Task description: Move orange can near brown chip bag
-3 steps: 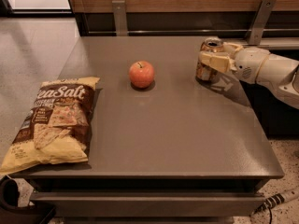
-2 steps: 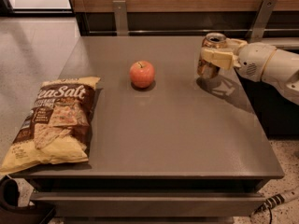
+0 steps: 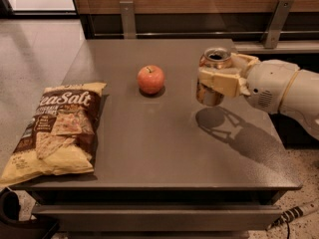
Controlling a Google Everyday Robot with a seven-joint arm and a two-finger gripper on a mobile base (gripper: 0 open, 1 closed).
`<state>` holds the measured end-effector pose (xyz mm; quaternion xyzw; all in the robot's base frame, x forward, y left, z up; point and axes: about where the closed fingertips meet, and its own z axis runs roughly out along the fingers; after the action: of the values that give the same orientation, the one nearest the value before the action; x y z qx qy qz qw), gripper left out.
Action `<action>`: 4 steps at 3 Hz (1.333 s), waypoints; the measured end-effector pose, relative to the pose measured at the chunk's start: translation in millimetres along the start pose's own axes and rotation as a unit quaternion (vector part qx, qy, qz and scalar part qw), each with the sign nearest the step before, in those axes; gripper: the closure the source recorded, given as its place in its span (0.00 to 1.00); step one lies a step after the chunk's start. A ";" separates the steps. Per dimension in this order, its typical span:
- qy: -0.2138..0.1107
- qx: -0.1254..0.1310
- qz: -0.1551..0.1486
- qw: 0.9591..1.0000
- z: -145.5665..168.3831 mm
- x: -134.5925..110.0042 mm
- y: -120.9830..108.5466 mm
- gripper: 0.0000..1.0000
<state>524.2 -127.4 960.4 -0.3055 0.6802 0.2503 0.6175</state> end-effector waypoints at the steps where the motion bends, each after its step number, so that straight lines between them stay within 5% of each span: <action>1: -0.003 -0.030 -0.006 1.000 3.5 -5.6 50.7 1.00; 2: -0.020 -0.109 -0.009 0.994 26.7 2.1 103.9 1.00; 3: -0.018 -0.190 -0.038 0.981 49.0 16.7 139.5 1.00; 4: -0.010 -0.242 -0.059 0.968 67.0 25.5 163.8 1.00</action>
Offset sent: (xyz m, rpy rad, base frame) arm -0.0748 0.1269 -0.0240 0.0682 -0.0152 0.3498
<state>450.2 30.6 921.6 -0.4831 0.5736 0.3739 0.5457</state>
